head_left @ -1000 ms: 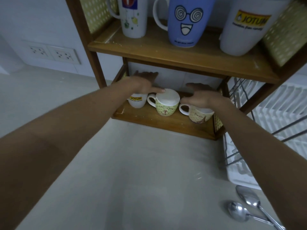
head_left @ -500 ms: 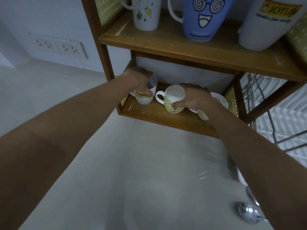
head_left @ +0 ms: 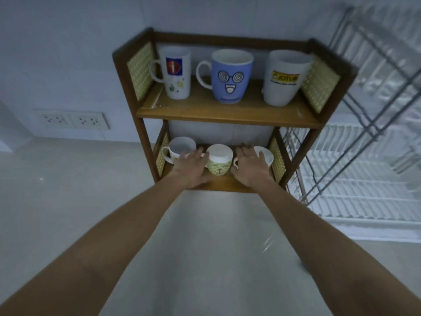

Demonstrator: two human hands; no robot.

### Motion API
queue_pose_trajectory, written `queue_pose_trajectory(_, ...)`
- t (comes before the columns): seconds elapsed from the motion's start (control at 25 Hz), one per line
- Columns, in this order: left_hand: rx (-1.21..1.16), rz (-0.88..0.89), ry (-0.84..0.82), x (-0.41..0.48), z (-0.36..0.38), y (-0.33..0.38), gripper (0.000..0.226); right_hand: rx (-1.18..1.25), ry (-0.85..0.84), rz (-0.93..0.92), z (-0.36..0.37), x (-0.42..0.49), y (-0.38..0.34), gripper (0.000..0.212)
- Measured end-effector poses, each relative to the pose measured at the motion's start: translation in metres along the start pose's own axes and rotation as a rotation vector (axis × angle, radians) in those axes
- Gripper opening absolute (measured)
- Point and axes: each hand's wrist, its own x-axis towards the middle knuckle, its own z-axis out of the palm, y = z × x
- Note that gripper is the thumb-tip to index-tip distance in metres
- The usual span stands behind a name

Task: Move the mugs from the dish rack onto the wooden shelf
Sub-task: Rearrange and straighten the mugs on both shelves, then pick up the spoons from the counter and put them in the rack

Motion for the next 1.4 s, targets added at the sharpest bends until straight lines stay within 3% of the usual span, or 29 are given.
queue_pose_trajectory(0.16,-0.057,-0.006,0.085,-0.027,0.024,0.049,0.075,0.017,0.036,0.084,0.019,-0.052,0.01,0.069)
queue_pose_trajectory(0.36,-0.303,0.141,0.275,-0.072,0.054,0.108,0.062,0.259,0.265,0.012,0.049,-0.128,0.012,0.066)
queue_pose_trajectory(0.6,-0.475,0.217,0.332,-0.114,0.081,0.158,0.045,0.347,0.469,0.023,0.066,-0.21,0.055,0.04)
queue_pose_trajectory(0.8,-0.644,0.295,0.367,-0.129,0.075,0.235,0.032,0.332,0.484,0.111,0.066,-0.255,0.132,0.024)
queue_pose_trajectory(0.96,-0.728,0.26,0.399,-0.127,0.073,0.315,0.026,0.325,0.453,0.133,0.074,-0.286,0.187,0.025)
queue_pose_trajectory(1.2,-0.558,0.092,0.466,-0.122,0.088,0.384,0.035,0.333,0.36,0.043,0.089,-0.306,0.236,0.025)
queue_pose_trajectory(1.4,-0.356,-0.027,0.395,-0.118,0.089,0.401,0.05,0.313,0.24,0.0,0.094,-0.304,0.255,0.03)
